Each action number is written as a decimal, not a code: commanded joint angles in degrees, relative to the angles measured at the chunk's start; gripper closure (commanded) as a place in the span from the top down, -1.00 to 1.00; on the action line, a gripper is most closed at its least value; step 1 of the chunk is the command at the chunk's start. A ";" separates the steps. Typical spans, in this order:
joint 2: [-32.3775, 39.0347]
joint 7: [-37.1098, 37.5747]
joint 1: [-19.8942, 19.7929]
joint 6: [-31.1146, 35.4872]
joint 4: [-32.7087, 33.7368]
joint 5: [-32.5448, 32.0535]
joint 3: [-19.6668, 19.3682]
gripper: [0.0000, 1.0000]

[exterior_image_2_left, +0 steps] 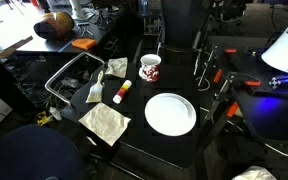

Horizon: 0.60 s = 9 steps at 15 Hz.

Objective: Pick the bottle on the table and put it in the mug

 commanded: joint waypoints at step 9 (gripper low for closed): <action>12.37 -15.25 4.91 13.35 1.69 0.10 0.58 1.00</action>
